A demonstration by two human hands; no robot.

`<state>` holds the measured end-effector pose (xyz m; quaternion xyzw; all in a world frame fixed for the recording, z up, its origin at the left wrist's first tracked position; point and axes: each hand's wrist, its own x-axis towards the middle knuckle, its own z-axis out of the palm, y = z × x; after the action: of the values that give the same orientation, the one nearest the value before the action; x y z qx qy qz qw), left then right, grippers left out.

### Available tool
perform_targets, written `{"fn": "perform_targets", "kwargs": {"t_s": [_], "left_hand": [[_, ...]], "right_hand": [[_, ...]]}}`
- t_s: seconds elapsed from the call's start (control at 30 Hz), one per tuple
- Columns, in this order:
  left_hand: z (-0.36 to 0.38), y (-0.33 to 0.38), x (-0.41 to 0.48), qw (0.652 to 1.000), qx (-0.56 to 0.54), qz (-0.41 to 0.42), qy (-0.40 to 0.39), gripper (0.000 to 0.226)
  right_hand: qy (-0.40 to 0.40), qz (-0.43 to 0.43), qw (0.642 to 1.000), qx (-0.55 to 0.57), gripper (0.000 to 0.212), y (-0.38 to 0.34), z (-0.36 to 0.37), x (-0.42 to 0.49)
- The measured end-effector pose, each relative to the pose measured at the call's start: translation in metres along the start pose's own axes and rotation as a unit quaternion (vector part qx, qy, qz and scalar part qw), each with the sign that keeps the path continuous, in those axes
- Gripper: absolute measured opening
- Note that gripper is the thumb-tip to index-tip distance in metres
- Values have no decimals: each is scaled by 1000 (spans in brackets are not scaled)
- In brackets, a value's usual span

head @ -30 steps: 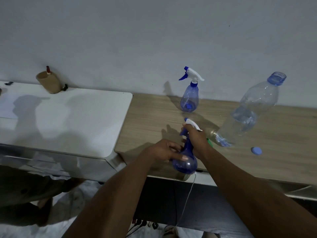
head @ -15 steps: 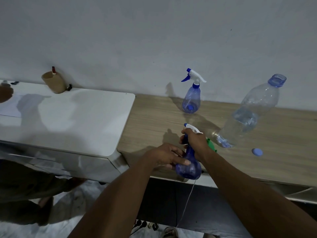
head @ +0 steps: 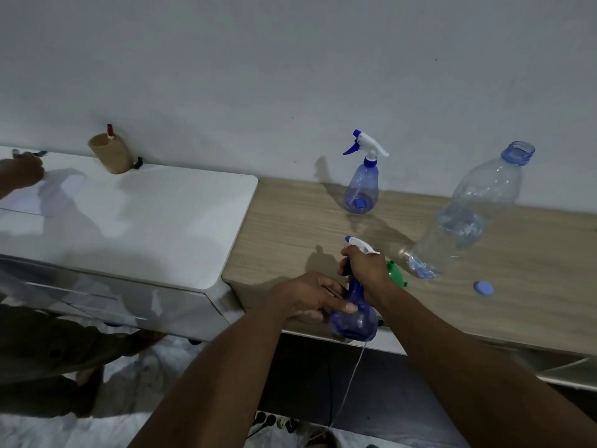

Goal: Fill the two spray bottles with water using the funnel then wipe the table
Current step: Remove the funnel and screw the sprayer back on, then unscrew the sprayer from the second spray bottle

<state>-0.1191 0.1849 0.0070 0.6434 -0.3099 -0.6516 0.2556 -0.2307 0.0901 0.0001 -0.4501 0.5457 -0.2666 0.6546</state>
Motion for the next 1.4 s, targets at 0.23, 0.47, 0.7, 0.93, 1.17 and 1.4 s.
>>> {"fn": "perform_targets", "kwargs": {"t_s": [0.23,0.47,0.7,0.93,1.17,1.4], "left_hand": [[12,12,-14,997,47,35,44,44],[2,19,-7,964,120,127,199,57],[-39,50,12,910,144,228,316,57],[-101,94,55,846,209,278,403,41],[-141,111,103,867,147,285,381,47],[-161,91,154,890,218,242,320,55]], "right_hand": [[-58,-23,998,-5,27,-14,-13,-8],[-70,-226,959,-157,19,-56,-26,-13],[-69,-378,849,-363,15,-128,-4,6],[-49,-395,820,-412,17,-191,44,58],[-17,-370,792,-484,15,-207,84,127],[-22,-334,774,-538,16,-185,103,187]]}}
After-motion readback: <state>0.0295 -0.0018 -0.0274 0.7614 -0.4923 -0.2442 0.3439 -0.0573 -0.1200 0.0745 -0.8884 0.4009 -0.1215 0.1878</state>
